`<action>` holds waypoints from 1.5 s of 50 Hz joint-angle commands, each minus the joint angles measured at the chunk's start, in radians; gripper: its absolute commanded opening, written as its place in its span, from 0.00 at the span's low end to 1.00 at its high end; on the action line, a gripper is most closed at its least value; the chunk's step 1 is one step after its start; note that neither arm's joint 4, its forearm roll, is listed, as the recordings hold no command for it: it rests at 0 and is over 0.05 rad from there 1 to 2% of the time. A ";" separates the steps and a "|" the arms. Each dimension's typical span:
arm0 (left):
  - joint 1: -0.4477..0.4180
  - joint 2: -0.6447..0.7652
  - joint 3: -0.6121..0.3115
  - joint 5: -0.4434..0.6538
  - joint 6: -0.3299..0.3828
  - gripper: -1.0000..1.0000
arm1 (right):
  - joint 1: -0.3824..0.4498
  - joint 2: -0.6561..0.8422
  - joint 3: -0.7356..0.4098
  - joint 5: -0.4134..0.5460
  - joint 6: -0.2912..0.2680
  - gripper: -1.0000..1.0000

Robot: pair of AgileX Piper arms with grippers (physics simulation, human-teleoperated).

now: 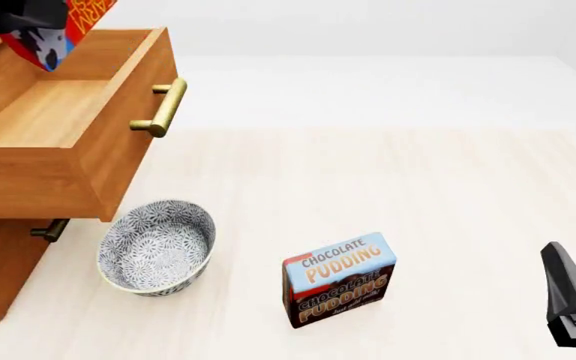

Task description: Put the butter at the back in the top drawer of the cabinet and close it.

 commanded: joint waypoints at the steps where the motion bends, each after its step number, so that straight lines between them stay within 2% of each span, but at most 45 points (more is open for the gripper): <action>1: 0.061 -0.037 -0.002 0.022 0.037 0.00 | 0.000 0.000 0.000 0.000 0.000 1.00; 18: 0.156 -0.057 0.007 0.060 0.083 0.00 | 0.000 0.000 0.000 0.000 0.000 1.00; 26: 0.167 -0.058 0.017 0.062 0.083 0.00 | 0.000 0.000 0.000 0.000 0.000 1.00; 34: 0.173 -0.045 -0.020 0.080 0.081 0.00 | 0.000 0.000 0.000 0.000 0.000 1.00; 46: 0.225 -0.034 -0.020 0.091 0.066 0.00 | 0.000 0.000 0.000 0.000 0.000 1.00; 63: 0.259 -0.018 0.042 0.075 0.081 0.00 | 0.000 0.000 0.000 0.000 0.000 1.00; 64: 0.287 -0.012 0.098 0.052 0.099 0.00 | 0.000 0.000 0.000 0.000 0.000 1.00; 65: 0.292 -0.012 0.107 0.048 0.103 0.00 | 0.000 0.000 0.000 0.000 0.000 1.00; 75: 0.293 -0.007 0.117 0.035 0.105 0.00 | 0.000 0.000 0.000 0.000 0.000 1.00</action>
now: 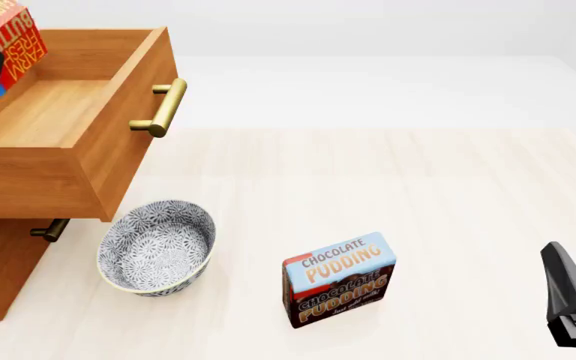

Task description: Put the butter at the back in the top drawer of the cabinet and close it.

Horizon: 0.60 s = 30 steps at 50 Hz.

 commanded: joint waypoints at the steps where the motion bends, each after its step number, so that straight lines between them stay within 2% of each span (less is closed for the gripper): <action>1: 0.019 0.001 0.028 -0.026 0.026 0.00 | 0.000 0.000 0.000 0.000 0.000 1.00; 30: 0.030 0.048 0.024 -0.062 0.021 0.00 | 0.000 0.000 0.000 0.000 0.000 1.00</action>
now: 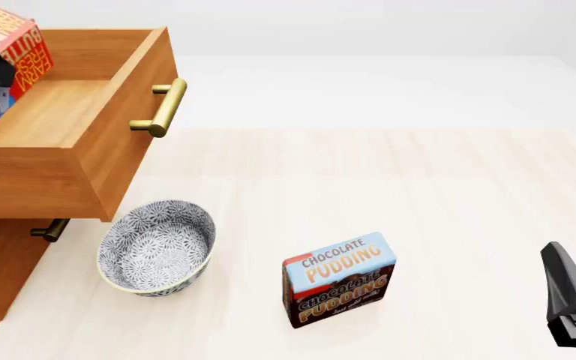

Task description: Put the butter at the back in the top drawer of the cabinet and close it.

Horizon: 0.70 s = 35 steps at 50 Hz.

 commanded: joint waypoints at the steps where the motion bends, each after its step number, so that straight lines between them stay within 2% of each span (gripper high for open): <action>1: 0.005 0.013 -0.016 -0.016 0.017 0.00 | 0.000 0.000 0.000 0.000 0.000 1.00; 18: 0.011 0.053 -0.042 -0.030 0.018 0.00 | 0.000 0.000 0.000 0.000 0.000 1.00; 27: 0.016 0.081 0.004 -0.073 0.029 0.00 | 0.000 0.000 0.000 0.000 0.000 1.00; 35: 0.007 0.108 -0.014 -0.079 0.024 0.00 | 0.000 0.000 0.000 0.000 0.000 1.00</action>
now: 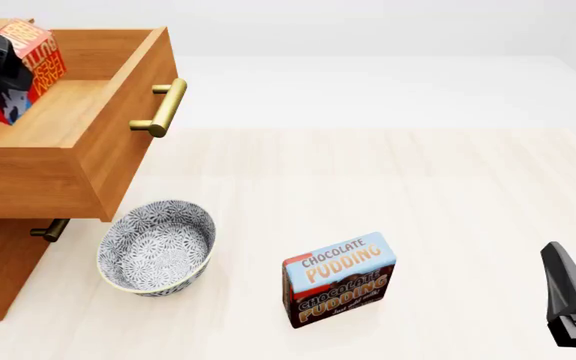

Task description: Put the butter at the back in the top drawer of the cabinet and close it.

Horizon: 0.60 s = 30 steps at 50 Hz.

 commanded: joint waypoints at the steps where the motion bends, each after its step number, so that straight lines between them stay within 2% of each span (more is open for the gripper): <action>1: -0.003 0.027 -0.014 -0.025 0.016 0.00 | 0.000 0.000 0.000 0.000 0.000 1.00; 30: 0.005 0.106 -0.033 -0.065 -0.006 0.00 | 0.000 0.000 0.000 0.000 0.000 1.00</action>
